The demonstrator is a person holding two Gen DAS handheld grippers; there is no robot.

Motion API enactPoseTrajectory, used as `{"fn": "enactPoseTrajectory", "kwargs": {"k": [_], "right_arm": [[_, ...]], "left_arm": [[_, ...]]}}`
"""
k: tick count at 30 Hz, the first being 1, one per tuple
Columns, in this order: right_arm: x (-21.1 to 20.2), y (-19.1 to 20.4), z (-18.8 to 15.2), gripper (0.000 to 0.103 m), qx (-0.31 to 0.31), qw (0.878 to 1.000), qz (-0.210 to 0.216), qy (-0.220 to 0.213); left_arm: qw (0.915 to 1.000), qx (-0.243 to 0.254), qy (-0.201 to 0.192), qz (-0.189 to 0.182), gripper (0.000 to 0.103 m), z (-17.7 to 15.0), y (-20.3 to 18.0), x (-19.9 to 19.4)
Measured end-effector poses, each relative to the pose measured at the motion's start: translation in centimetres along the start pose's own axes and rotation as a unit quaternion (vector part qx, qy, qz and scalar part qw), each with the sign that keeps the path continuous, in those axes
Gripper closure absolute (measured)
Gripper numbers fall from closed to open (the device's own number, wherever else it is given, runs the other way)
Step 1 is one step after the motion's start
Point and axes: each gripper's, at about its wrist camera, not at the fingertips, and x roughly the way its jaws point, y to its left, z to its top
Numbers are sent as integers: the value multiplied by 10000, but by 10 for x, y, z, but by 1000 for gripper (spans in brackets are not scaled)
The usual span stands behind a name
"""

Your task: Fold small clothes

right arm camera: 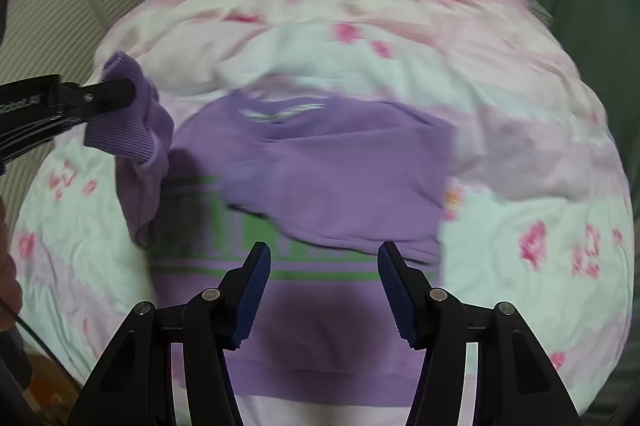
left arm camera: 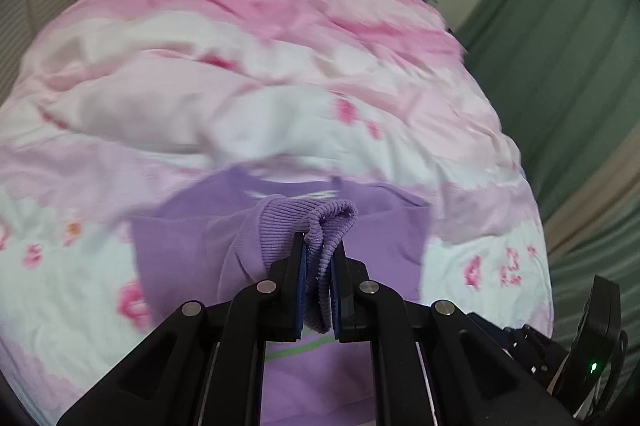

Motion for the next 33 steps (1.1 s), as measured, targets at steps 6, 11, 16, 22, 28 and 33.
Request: {"fn": "enactPoseTrajectory", "kwargs": {"k": [6, 11, 16, 22, 28, 33], "right_arm": [[1, -71, -20, 46, 530, 9985, -132, 78], [11, -116, -34, 46, 888, 9957, -198, 200], [20, -149, -43, 46, 1086, 9932, -260, 322], [30, -167, -47, 46, 1163, 9917, -352, 422], [36, -167, -43, 46, 1151, 9915, -344, 497], [34, -159, -39, 46, 1051, 9927, -298, 502]], "left_arm": [[9991, 251, 315, -165, 91, 1, -72, 51], [9964, 510, 682, -25, 91, -9, -113, 103], [9910, 704, 1134, 98, 91, -22, -128, 152], [9854, 836, 1481, 79, 73, -28, -134, 179], [9869, 1232, 1044, -42, 43, -19, -146, 149], [9909, 1264, 436, 149, 33, -19, -110, 85]]}}
